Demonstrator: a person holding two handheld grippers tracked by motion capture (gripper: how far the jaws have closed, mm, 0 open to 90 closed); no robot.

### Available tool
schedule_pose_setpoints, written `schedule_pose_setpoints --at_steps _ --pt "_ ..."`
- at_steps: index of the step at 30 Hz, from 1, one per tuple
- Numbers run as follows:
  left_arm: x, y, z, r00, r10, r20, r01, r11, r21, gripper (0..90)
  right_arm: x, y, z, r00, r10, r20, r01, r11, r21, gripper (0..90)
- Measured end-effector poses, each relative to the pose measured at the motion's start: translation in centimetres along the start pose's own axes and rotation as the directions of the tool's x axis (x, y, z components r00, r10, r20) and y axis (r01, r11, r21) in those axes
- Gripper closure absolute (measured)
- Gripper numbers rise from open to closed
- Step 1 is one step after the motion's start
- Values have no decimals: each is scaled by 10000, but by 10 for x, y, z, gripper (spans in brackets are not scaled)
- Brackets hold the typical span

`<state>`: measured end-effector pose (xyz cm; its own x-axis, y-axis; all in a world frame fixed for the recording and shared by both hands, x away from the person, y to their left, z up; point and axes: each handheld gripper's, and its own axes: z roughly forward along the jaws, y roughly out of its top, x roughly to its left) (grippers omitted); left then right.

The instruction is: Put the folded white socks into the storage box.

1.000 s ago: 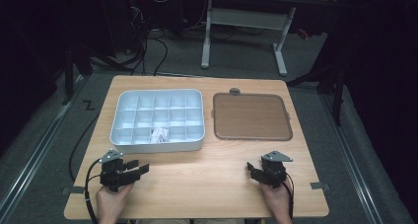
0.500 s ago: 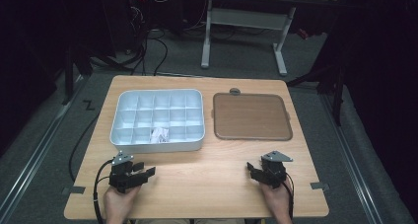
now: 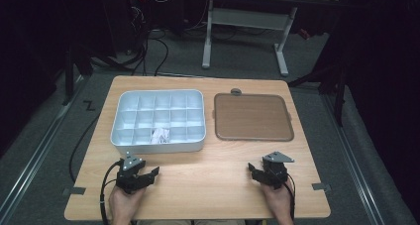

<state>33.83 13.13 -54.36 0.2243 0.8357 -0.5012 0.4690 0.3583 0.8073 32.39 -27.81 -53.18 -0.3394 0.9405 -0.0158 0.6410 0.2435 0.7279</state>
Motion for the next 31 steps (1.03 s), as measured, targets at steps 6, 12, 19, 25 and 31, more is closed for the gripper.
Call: schedule_pose_setpoints --at_steps 6,12,19,25,31 --pt "-2 -2 3 9995 268 -146 -268 9996 -46 374 0 0 0 10000 12 3 -12 10000 1 367" --pt "-6 -6 4 9965 781 -309 -783 9969 -35 357 0 0 0 10000 -11 -2 11 10000 1 367" --pt "-8 -8 5 9940 1025 -379 -1026 9947 -24 345 0 0 0 10000 -13 2 13 10000 1 367" --pt "-7 -8 5 9940 1037 -361 -1037 9946 13 344 0 0 0 10000 -9 1 9 10000 1 367" --pt "-8 -8 5 9943 1008 -349 -1009 9949 3 341 0 0 0 10000 -7 -2 7 10000 2 367"
